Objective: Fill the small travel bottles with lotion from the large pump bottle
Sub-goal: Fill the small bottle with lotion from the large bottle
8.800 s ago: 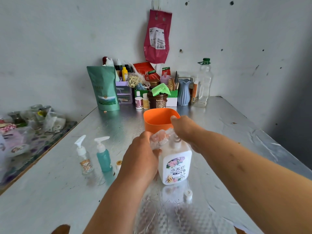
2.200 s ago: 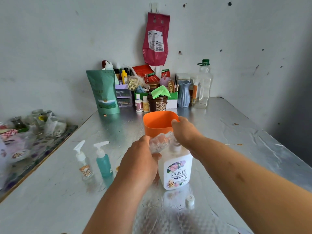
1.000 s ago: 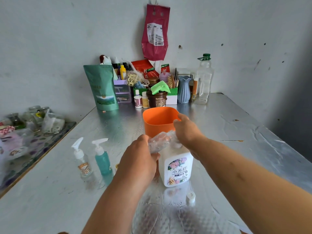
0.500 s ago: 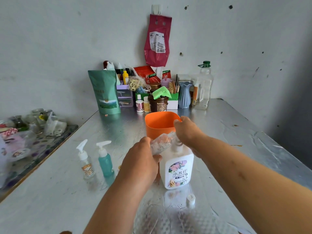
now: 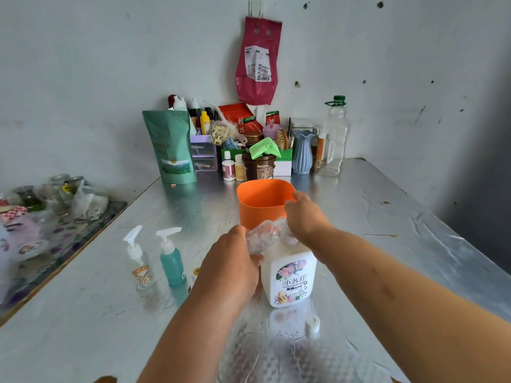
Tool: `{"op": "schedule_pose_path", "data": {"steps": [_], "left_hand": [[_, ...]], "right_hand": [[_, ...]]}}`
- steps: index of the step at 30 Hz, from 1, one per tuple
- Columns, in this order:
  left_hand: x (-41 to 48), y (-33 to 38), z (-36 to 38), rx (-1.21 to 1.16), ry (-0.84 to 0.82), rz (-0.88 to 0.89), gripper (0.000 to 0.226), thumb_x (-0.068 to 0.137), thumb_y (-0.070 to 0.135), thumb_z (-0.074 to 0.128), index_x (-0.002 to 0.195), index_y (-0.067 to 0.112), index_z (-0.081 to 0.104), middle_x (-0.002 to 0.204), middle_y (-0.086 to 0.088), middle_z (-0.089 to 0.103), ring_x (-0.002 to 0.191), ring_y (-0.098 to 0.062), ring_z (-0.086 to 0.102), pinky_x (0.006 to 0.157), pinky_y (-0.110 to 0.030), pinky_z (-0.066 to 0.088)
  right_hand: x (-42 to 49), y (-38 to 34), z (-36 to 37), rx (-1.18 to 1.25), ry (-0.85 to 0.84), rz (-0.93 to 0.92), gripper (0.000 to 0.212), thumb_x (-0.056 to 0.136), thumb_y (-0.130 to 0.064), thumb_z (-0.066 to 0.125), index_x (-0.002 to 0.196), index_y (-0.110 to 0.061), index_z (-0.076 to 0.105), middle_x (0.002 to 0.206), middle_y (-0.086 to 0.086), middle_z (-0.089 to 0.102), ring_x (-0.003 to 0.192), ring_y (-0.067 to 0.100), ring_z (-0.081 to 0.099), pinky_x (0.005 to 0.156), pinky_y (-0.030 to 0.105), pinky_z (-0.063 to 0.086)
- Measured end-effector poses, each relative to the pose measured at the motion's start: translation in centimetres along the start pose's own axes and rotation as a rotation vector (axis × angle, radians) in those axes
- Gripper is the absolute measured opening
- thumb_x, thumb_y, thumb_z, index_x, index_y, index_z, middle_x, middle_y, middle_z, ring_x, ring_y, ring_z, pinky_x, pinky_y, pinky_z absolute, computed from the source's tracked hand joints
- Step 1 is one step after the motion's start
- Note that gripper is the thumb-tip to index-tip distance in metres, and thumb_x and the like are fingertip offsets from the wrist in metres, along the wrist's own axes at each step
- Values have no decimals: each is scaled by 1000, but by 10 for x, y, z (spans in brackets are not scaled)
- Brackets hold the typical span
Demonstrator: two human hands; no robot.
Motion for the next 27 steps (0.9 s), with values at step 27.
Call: {"op": "schedule_pose_path", "data": {"steps": [27], "left_hand": [[3, 1, -1, 1, -5, 1, 34, 92, 28, 63, 123, 23, 52, 116, 2, 63, 105, -20, 60, 89, -35, 49]], "right_hand": [[0, -7, -8, -163, 41, -46, 41, 102, -15, 27, 140, -3, 37, 146, 17, 37, 135, 35, 34, 112, 49, 29]]}}
Point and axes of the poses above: each hand's wrist, its own x-axis towards the middle knuckle, its own z-axis out of the palm, y = z × x, the point moved 10 cm from there along x, towards the middle knuckle
